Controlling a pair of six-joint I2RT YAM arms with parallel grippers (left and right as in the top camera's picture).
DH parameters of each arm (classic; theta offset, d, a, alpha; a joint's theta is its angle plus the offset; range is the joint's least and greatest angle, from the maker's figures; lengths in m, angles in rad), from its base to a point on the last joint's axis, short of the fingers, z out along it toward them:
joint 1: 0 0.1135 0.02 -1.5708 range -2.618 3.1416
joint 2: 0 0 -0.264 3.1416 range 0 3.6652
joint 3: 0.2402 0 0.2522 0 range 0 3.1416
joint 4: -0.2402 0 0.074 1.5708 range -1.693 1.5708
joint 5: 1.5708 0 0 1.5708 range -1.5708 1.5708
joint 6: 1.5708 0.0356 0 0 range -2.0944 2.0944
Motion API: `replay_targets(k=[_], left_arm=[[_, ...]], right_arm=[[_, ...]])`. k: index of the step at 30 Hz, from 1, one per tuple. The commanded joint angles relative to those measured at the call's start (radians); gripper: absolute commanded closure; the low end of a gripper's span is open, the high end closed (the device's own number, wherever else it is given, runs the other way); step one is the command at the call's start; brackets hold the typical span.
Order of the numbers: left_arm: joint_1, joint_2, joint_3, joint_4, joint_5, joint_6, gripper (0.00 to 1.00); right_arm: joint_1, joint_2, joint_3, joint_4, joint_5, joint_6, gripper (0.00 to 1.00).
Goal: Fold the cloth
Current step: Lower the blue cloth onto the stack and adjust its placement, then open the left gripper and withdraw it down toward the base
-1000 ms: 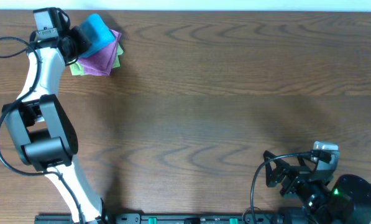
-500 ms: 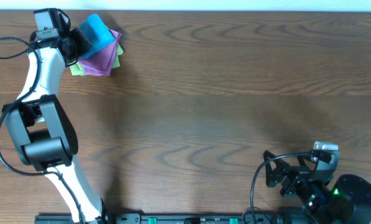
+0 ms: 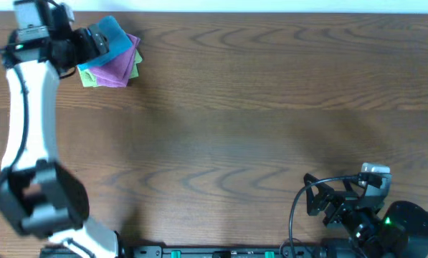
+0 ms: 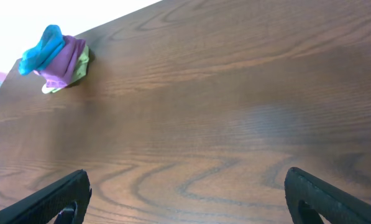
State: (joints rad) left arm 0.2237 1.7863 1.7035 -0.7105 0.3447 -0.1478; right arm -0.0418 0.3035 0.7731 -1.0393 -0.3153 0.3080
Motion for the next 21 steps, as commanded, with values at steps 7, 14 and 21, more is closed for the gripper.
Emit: replay_targets(k=[7,14,21], left_arm=[[-0.005,-0.212,0.021,-0.116,-0.040,0.051,0.04],[-0.002,-0.366,0.021,-0.346,-0.086,0.104,0.04],[-0.002,-0.547,-0.010,-0.566,-0.097,0.236,0.05]], right_arm=[[-0.007,-0.003,-0.003,-0.002,-0.003,0.017,0.01],[-0.007,-0.003,-0.003,-0.002,-0.003,0.017,0.01],[-0.007,-0.003,-0.003,-0.002,-0.003,0.017,0.01]])
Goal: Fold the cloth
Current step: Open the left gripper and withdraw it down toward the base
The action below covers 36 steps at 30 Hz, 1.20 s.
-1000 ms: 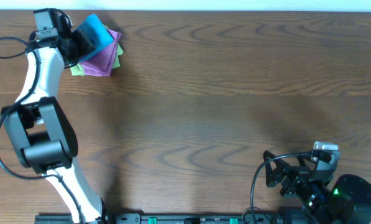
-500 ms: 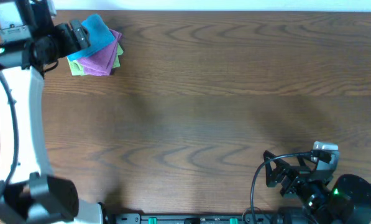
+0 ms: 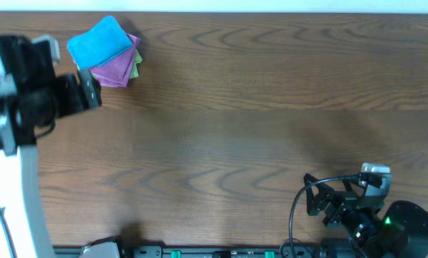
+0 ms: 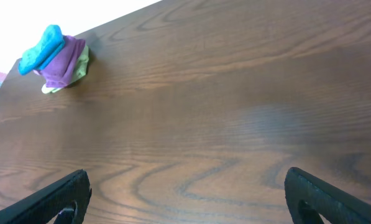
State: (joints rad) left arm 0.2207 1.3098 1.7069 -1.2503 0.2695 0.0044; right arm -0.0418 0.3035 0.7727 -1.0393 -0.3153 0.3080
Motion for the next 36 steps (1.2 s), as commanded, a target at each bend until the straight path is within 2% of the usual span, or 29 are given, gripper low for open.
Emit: replay_targets(k=[1,9,21,26,36], left_arm=[[0.001,-0.110,-0.036,-0.039,-0.028,0.091,0.05],[0.002,-0.514,-0.428,0.005,-0.040,0.093,0.05],[-0.005,-0.940,-1.035,0.305,-0.006,0.093,0.05],[-0.067,-1.110,-1.201,0.369,-0.008,0.119,0.05],[-0.113,-1.268,-1.332,0.361,-0.006,0.202,0.05]], right_arm=[[-0.007,-0.003,-0.003,-0.002,-0.003,0.017,0.01],[-0.007,-0.003,-0.003,-0.002,-0.003,0.017,0.01],[-0.007,-0.003,-0.003,-0.002,-0.003,0.017,0.01],[-0.007,-0.003,-0.003,-0.002,-0.003,0.017,0.01],[-0.007,-0.003,-0.003,-0.002,-0.003,0.017,0.01]])
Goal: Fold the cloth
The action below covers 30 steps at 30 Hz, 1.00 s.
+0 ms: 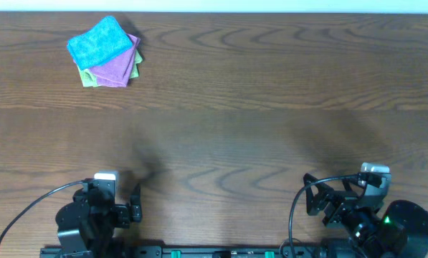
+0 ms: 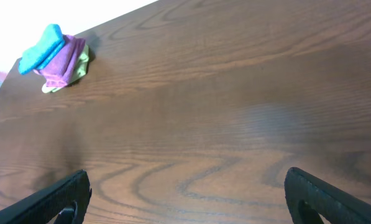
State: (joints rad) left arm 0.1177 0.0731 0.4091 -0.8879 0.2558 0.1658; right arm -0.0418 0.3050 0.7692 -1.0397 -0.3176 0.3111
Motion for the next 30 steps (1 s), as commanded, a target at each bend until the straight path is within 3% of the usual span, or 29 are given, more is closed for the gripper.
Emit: replay_targets(k=[1,8,15,30], left_arm=[[-0.014,-0.039,-0.046,-0.004,0.007,0.040,0.04],[-0.042,-0.069,-0.100,-0.016,0.010,0.044,0.05],[-0.066,-0.070,-0.100,-0.089,0.006,0.126,0.04],[-0.066,-0.069,-0.101,-0.093,-0.001,0.126,0.05]], right_arm=[[-0.007,-0.005,0.000,-0.002,0.000,0.014,0.01],[-0.007,-0.005,0.000,-0.002,0.000,0.014,0.01],[-0.007,-0.005,0.000,-0.002,0.000,0.014,0.01],[-0.007,-0.005,0.000,-0.002,0.000,0.014,0.01]])
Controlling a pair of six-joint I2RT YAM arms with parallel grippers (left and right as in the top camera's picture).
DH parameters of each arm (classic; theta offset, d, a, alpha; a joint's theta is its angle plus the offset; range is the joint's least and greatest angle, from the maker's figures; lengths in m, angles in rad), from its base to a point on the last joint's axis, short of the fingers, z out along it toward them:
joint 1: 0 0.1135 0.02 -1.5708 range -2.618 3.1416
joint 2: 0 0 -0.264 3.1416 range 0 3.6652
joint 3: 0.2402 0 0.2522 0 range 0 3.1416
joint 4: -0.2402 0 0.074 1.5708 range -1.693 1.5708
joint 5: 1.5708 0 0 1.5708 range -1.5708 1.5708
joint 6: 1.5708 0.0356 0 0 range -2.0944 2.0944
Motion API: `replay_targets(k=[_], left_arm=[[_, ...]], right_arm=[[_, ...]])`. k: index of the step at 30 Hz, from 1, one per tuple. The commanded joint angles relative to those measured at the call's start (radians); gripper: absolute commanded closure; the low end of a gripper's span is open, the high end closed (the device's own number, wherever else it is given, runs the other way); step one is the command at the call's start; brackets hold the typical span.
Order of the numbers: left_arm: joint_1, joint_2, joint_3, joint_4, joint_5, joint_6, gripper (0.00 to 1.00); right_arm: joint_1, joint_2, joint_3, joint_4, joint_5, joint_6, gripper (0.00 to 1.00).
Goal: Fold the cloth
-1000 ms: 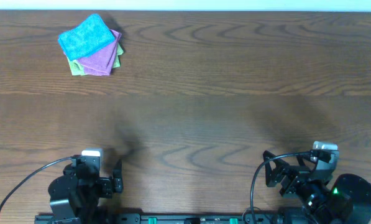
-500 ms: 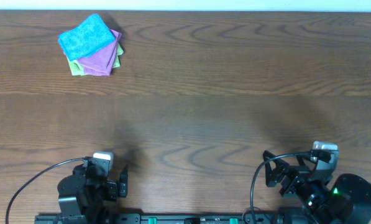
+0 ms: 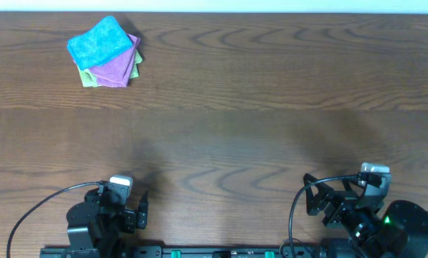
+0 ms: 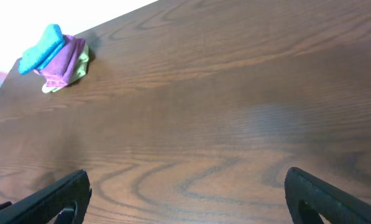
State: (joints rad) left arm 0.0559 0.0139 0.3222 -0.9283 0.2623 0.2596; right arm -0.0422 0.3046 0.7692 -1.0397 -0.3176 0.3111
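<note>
A folded blue cloth (image 3: 102, 41) lies on top of a purple cloth (image 3: 119, 67) and a green one (image 3: 88, 79) in the table's far left corner. The right wrist view shows the same stack (image 4: 53, 56) far off at upper left. My left gripper (image 3: 137, 210) is tucked low at the front left edge, far from the stack, and its jaws are too small to read. My right gripper (image 4: 186, 177) rests at the front right (image 3: 312, 195), with its fingers (image 4: 54, 199) wide apart over bare wood and nothing between them.
The brown wooden table (image 3: 257, 122) stretches between the stack and both arms. Its far edge runs just behind the cloths. A black cable (image 3: 38, 208) loops beside the left arm's base.
The left arm, folded low at the front left edge, has shifted slightly to the right. The cloth stack and the right arm have not moved.
The left gripper was first at the stack in the far left corner, on the blue cloth. Then it stood back from the stack, with the blue cloth lying flat on top. Later the left arm was folded down at the front edge, where it stays now.
</note>
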Motion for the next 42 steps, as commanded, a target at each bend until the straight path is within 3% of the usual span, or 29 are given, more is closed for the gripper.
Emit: replay_targets(k=[1,15,20,24,28,42], left_arm=[[-0.004,-0.010,-0.014,-0.053,-0.007,0.032,0.05],[-0.004,-0.010,-0.014,-0.053,-0.007,0.032,0.05],[-0.004,-0.010,-0.014,-0.053,-0.007,0.032,0.04],[-0.004,-0.010,-0.014,-0.053,-0.007,0.032,0.04],[-0.004,-0.010,-0.014,-0.053,-0.007,0.032,0.05],[-0.004,-0.010,-0.014,-0.053,-0.007,0.032,0.05]], right_arm=[[-0.007,-0.005,0.000,-0.002,0.000,0.014,0.01],[-0.007,-0.005,0.000,-0.001,0.000,0.014,0.01],[-0.002,-0.020,-0.021,0.006,0.171,0.006,0.01],[0.000,-0.080,-0.124,0.061,0.292,-0.004,0.01],[0.011,-0.164,-0.268,0.164,0.286,-0.104,0.01],[0.032,-0.293,-0.535,0.280,0.254,-0.122,0.01]])
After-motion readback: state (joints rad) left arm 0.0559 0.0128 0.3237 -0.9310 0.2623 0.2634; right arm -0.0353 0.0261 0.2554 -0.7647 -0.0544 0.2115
